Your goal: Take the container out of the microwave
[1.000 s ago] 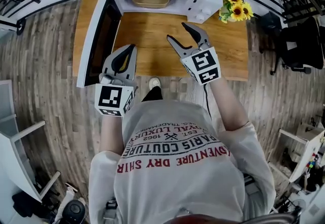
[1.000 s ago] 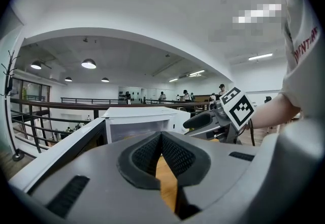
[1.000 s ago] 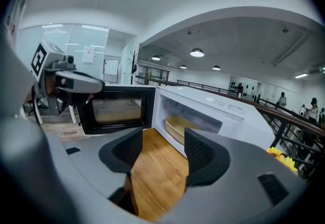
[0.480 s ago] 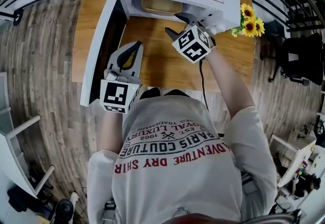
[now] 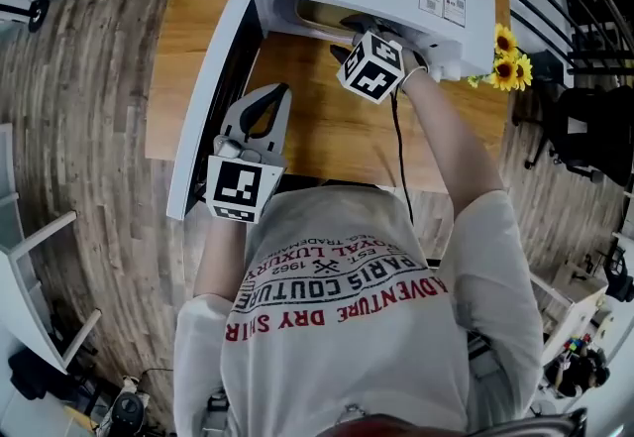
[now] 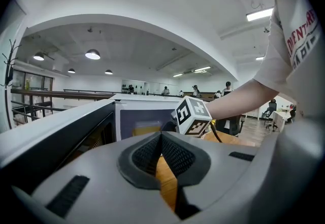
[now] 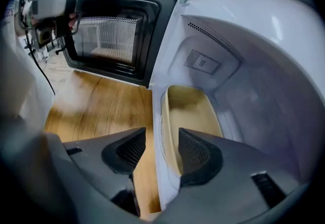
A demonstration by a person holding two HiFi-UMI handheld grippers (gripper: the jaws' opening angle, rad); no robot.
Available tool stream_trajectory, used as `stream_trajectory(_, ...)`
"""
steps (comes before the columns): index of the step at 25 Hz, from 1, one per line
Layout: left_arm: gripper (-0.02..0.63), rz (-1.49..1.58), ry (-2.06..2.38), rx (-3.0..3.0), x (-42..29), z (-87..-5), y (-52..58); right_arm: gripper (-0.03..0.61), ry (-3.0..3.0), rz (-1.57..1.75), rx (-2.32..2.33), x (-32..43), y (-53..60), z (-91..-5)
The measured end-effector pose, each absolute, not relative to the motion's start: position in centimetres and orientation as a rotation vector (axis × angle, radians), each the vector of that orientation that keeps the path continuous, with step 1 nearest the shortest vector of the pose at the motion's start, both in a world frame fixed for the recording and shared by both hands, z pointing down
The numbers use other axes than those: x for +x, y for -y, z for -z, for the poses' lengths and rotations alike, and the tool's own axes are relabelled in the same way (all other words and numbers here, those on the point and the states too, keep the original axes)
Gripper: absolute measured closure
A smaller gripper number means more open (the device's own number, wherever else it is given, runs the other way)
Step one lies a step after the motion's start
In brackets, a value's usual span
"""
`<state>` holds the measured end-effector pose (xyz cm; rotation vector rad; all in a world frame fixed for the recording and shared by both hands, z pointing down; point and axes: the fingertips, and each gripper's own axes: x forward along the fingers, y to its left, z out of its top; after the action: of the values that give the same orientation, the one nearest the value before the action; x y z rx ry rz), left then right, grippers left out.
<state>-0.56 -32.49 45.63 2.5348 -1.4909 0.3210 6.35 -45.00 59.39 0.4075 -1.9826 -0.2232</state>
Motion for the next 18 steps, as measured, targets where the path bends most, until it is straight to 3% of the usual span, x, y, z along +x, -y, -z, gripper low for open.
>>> stream_trajectory(5, 0.6, -0.327, 1.479, 2.556, -0.7, -45.4, 32.7, 0.409, 1.925, 0.263, 0.366, 6.0, 45.8, -60.3)
stream_trajectory(10, 0.6, -0.318, 1.472, 2.578, -0.7, -45.0, 32.8, 0.522, 1.897, 0.295, 0.37, 6.3, 46.3, -60.6)
stream_trajectory(18, 0.6, -0.321, 1.467, 2.584, -0.6, -44.6, 31.9, 0.541, 1.941, 0.236, 0.407, 6.7, 45.2, -59.5)
